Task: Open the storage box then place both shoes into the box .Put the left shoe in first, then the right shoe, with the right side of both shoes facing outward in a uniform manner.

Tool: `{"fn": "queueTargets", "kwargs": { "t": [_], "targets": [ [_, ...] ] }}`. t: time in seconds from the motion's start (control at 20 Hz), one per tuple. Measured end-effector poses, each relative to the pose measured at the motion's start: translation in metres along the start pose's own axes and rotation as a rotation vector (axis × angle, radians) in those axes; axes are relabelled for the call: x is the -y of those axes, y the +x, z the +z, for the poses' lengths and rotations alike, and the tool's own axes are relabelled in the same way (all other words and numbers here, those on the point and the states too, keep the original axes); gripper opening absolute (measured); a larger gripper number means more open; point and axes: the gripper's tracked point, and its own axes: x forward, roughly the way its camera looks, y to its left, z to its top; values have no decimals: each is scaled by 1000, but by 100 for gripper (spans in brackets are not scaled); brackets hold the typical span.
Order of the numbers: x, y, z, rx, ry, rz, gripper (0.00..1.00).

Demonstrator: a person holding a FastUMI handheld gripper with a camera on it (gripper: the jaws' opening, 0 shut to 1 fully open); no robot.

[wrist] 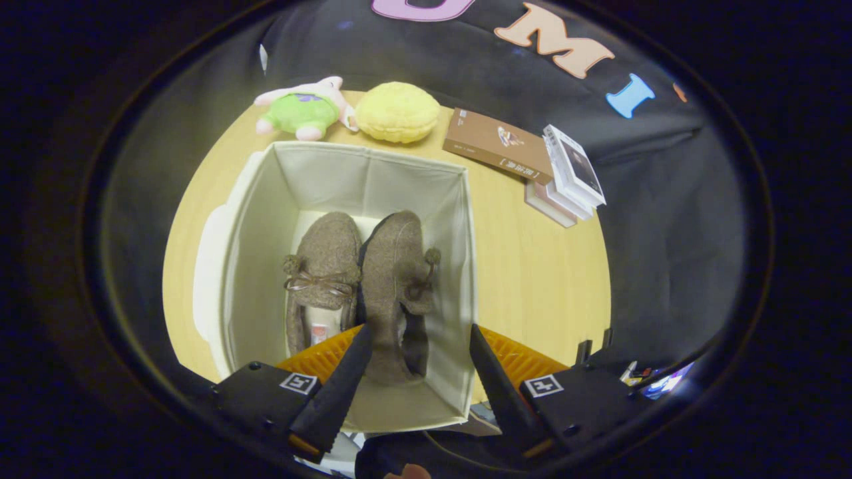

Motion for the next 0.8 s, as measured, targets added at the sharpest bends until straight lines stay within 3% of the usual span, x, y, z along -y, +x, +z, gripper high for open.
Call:
{"fn": "queueTargets", "kwargs": {
  "t": [0.35, 0.8],
  "targets": [
    [35, -33, 2, 69, 73, 21, 97],
    [172, -17, -14, 200, 266, -80, 97]
  ]
}}
